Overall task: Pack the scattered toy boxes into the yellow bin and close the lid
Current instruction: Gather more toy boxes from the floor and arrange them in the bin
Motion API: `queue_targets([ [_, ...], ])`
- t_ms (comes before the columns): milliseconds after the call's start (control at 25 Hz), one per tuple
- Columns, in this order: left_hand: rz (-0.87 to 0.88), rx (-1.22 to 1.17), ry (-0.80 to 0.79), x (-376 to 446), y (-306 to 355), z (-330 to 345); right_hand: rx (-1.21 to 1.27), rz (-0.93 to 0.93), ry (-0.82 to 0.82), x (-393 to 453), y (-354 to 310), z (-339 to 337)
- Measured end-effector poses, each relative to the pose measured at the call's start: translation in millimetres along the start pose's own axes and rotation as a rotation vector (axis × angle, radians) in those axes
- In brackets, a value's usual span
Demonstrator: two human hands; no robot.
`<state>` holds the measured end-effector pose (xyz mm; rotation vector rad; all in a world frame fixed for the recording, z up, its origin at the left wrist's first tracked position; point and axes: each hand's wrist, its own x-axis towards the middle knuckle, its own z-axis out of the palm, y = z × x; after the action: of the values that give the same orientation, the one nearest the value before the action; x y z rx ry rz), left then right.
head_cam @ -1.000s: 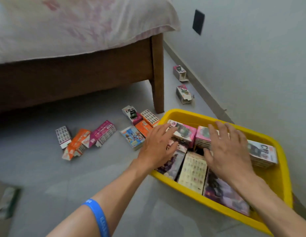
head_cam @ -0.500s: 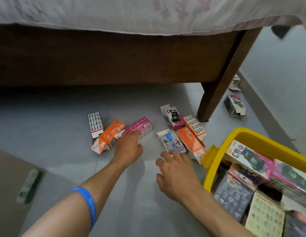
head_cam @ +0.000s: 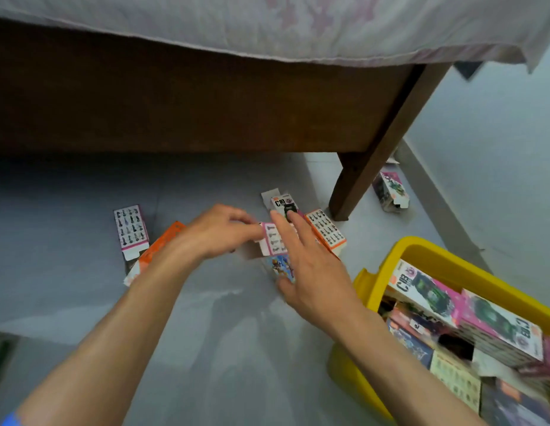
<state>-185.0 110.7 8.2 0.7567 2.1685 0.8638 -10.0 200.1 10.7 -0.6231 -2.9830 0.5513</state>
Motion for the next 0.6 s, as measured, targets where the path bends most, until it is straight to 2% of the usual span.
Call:
queue_targets([
  [80, 0.127, -0.022, -0.157, -30.3, 43.4, -18.2, 0.021, -0.075, 0.132, -7.1, 4.8, -22.7],
  [160, 0.243, -0.104, -0.205, -59.7, 82.6, -19.2, 0.199, -0.066, 0.226, -24.6, 16.3, -55.2],
  [280, 0.431, -0.279, -0.282, -78.8, 136.1, 21.5, 0.759, 0.164, 0.339, -64.2, 56.9, -93.8],
  [400, 0.507, -0.231, -0.378, -87.8, 167.6, 95.2, 1.118, 0.333, 0.447, -116.0, 106.8, -110.9],
  [520, 0.493, -0.339, -0.546, -98.0, 174.9, 164.4, 1.189, 0.416, 0.563, -169.5, 140.2, -110.0],
  [600, 0.446, -0.382, -0.595, -103.6, 175.3, 187.6, 1.176, 0.499, 0.631, -189.6, 154.0, -96.7],
])
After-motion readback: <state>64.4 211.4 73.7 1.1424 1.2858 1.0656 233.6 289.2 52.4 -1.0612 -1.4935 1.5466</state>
